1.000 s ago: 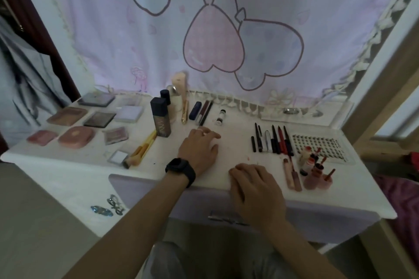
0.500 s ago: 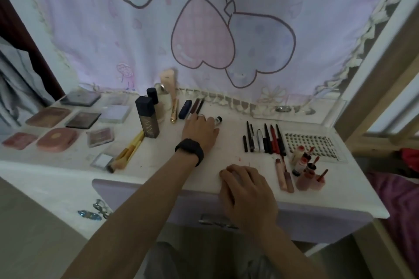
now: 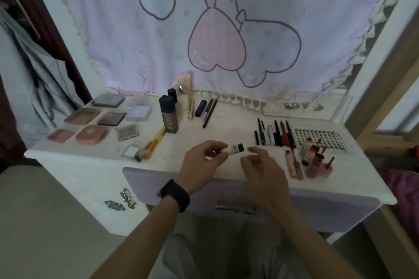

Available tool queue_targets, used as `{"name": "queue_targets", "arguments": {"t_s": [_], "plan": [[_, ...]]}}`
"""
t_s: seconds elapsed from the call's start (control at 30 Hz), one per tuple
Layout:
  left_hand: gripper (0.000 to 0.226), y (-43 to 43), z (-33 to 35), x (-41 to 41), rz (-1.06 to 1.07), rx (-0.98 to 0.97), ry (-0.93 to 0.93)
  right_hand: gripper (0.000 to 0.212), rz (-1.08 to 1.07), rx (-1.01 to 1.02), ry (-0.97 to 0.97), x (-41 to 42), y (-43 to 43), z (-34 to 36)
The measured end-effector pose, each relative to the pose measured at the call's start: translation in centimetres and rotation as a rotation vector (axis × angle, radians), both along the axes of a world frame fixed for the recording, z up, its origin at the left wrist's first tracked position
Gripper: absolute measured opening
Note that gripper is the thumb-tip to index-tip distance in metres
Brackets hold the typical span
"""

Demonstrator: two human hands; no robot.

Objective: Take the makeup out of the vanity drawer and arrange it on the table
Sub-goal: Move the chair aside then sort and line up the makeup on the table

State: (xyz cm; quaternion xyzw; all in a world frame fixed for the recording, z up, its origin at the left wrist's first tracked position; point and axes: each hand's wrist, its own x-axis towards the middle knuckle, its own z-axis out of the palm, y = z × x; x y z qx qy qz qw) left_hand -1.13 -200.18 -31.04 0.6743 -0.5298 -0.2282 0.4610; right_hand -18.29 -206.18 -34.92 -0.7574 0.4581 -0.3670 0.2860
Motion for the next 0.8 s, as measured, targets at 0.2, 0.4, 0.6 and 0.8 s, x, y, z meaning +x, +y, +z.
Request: {"name": "queue_targets", "arguments": {"t_s": [0.2,0.4,0.6,0.8], "plan": [[0.02,2.2,0.8,-1.6,-0.11,-0.036,0.021,0.018,0.094,0.117,-0.344,-0.6,2.0,0.9],[0.006,2.1,-0.4,-3.4,-0.043,-0.089,-0.059,0.033,0.06,0.325,-0.5,-1.1,2.5,1.5],[0.039,1.4,-0.8,-5.5,-0.033,-0.164,-0.255,0.055,-0.052,0.293,-0.3,-1.0,3.0,1.7],[0.05,1.0,0.2,-6.9,0.095,-0.123,-0.135,0.061,-0.125,0.119,-0.311,-0.2,3.0,2.4]]}}
